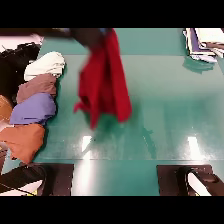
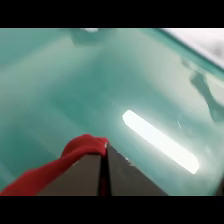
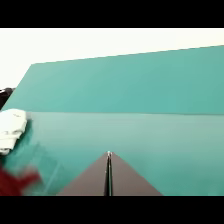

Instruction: Fold the shirts.

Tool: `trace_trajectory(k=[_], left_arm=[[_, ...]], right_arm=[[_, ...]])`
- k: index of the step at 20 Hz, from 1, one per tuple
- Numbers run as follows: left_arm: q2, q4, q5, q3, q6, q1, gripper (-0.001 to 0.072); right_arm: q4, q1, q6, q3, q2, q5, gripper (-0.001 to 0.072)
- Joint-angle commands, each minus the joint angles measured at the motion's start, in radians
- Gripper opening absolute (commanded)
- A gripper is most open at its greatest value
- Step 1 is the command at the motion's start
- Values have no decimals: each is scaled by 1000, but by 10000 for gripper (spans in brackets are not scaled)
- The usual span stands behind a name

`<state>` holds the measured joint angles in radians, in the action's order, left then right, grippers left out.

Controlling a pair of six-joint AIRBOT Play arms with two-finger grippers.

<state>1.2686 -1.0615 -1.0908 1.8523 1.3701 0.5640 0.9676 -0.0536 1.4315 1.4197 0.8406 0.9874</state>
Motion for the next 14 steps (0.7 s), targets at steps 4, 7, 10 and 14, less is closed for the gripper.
trace_trajectory(k=[4, 7, 10, 14], left_arm=[[117, -66, 18, -212, 22, 159, 535], [119, -143, 5, -212, 48, 42, 535], [127, -165, -40, -266, 82, -114, 535], [163, -119, -25, -511, 67, -201, 536]], right_arm=[[0, 6, 0, 120, 79, 195, 15], [0, 6, 0, 158, 109, 233, 15], [1, 6, 0, 130, 98, 237, 15], [1, 6, 0, -1, 42, 219, 15]])
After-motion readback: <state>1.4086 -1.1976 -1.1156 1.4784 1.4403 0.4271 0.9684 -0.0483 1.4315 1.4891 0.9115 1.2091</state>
